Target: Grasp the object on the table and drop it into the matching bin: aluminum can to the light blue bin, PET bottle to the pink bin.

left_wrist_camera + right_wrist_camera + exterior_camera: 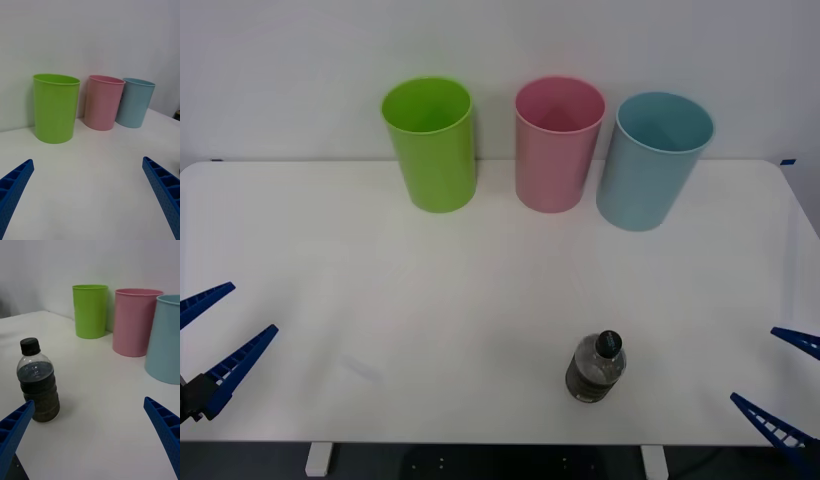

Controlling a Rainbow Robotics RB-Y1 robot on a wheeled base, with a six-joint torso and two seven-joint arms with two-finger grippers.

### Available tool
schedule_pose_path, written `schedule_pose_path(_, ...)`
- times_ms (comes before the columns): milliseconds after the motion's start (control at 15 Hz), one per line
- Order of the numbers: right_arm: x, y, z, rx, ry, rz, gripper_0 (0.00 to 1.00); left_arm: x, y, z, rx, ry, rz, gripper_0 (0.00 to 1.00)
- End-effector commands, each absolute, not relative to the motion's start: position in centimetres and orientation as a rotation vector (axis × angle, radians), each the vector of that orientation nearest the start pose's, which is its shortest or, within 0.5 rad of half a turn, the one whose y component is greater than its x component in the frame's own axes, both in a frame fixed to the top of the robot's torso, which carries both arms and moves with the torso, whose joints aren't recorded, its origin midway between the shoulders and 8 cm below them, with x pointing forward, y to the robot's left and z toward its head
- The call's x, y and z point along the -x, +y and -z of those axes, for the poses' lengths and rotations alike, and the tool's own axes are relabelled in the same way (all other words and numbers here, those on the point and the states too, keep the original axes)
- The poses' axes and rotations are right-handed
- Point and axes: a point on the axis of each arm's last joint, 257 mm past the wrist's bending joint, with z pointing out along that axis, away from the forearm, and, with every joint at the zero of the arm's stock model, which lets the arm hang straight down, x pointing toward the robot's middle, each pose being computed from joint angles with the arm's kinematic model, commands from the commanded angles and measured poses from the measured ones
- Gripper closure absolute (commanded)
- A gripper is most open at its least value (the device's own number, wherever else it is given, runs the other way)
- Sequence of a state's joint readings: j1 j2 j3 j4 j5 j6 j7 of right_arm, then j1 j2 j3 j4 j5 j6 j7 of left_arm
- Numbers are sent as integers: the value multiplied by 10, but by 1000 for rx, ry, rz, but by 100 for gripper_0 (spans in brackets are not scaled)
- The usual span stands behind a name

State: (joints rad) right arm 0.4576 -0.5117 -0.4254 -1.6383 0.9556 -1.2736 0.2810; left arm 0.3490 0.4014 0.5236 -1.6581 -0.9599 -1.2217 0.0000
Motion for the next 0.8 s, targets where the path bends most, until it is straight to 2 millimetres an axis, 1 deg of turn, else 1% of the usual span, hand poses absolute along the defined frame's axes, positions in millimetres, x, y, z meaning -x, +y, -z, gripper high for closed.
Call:
schedule_pose_path(67, -293, -303, 230, 811, 1483, -513, 0, -342, 330, 169, -465, 1441, 567, 0)
schedule_pose_path(333, -290, -294, 250, 880, 1467, -592, 0, -342, 330, 169, -465, 1441, 567, 0)
schedule_pose_path(400, -290, -288, 256, 890, 1460, -619, 0, -342, 330, 169, -465, 1441, 567, 0)
schedule_pose_path(800, -300, -265, 272, 912, 1439, -677, 0, -342, 330, 169, -465, 1441, 567, 0)
